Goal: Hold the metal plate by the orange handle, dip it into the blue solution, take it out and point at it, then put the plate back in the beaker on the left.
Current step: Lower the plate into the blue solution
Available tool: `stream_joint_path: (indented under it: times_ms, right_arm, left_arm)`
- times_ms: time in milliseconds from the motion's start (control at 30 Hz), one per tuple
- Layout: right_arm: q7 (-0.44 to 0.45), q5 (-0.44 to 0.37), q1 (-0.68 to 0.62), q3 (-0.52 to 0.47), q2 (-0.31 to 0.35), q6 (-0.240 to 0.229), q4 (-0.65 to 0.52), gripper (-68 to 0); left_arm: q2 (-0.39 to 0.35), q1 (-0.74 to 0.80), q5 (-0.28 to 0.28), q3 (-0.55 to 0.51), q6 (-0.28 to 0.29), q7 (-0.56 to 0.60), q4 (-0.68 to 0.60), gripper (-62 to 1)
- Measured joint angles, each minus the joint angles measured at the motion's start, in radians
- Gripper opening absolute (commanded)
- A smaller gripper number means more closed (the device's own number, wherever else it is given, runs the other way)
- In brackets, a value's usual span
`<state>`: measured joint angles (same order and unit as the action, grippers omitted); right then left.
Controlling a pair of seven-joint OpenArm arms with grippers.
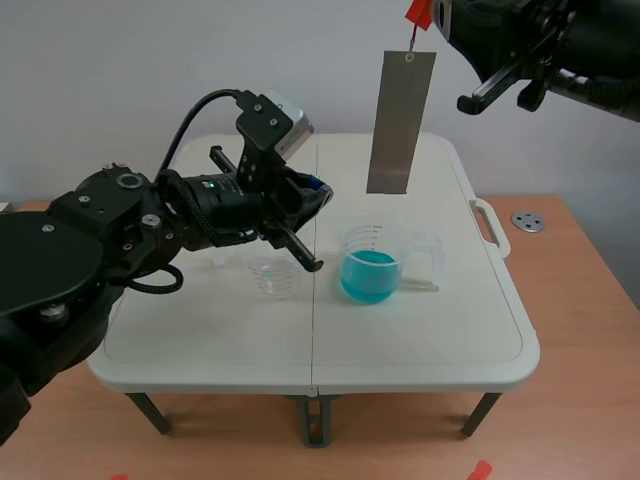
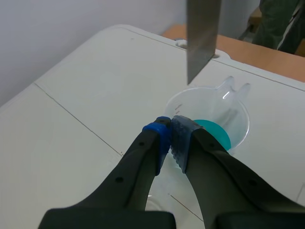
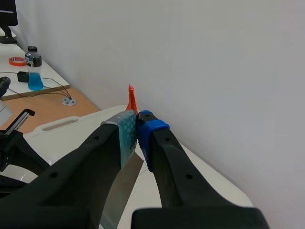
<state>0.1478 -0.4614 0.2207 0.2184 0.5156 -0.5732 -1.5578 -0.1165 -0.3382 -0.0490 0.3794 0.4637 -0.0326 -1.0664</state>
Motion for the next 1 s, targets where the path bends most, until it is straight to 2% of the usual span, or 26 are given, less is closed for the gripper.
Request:
stream_joint_path:
  times_ms: [400, 767, 867, 1000]
  right_arm:
    - [0.0, 0.0, 0.0, 0.0, 0.0, 0.0, 0.0, -66.2]
    - [0.0, 0.0, 0.0, 0.0, -0.001, 0.0, 0.013, -66.2]
    - [0.0, 0.006, 0.0, 0.0, -0.015, 0.0, 0.039, -66.2]
    - [0.0, 0.061, 0.0, 0.0, -0.056, 0.0, 0.07, -66.2]
  left_arm:
    - [0.0, 0.0, 0.0, 0.059, 0.0, 0.029, 0.0, -59.2]
    - [-0.006, 0.0, -0.008, 0.061, 0.0, 0.022, 0.0, -59.2]
    - [-0.029, 0.0, -0.006, 0.06, -0.01, 0.023, -0.001, -59.2]
    - [-0.094, 0.024, 0.024, 0.021, -0.026, 0.018, -0.061, -59.2]
